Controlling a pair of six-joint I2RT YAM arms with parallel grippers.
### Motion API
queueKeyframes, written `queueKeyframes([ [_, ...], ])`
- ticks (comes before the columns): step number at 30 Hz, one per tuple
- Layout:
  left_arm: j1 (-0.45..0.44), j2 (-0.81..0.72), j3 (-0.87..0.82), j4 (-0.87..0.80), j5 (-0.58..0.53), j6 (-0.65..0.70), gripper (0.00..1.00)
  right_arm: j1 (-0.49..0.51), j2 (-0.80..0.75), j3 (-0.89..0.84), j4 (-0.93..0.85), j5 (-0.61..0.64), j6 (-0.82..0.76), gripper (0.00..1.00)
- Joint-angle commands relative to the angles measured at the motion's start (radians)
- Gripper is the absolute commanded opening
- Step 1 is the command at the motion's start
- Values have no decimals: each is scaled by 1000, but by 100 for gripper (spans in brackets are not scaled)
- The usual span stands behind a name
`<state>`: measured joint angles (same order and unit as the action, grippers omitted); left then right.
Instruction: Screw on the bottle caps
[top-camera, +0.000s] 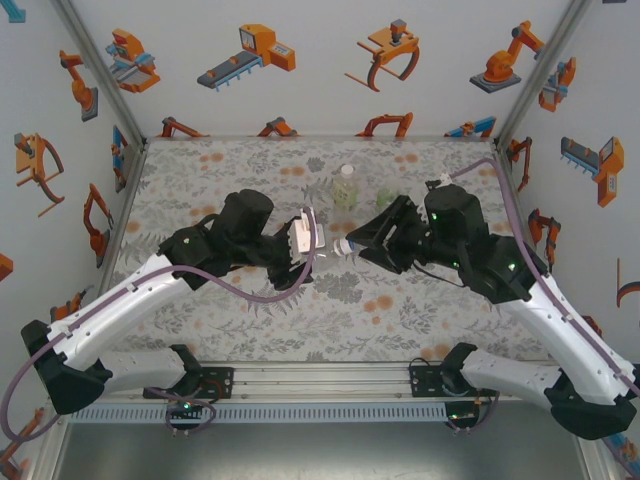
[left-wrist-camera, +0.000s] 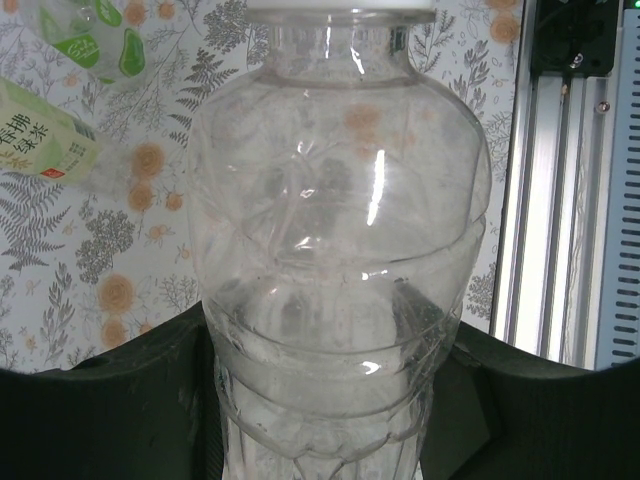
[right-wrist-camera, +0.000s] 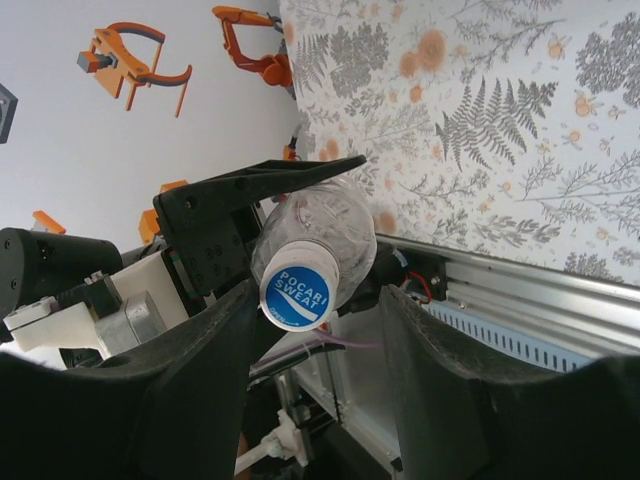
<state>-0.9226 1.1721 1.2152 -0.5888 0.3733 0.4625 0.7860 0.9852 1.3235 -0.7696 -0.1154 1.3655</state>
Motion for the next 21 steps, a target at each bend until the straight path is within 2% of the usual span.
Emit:
queueKeyframes([
  [1,-5,2,-10,29,12,16,0,-13,-15,-25,43,-49,45,49],
  [17,-5,5,-13,35,17,16,0,-38,24,-30,95,-134,44,35],
  [21,-6,5,-14,35,16,16,0,-45,33,-27,95,-150,30,27],
])
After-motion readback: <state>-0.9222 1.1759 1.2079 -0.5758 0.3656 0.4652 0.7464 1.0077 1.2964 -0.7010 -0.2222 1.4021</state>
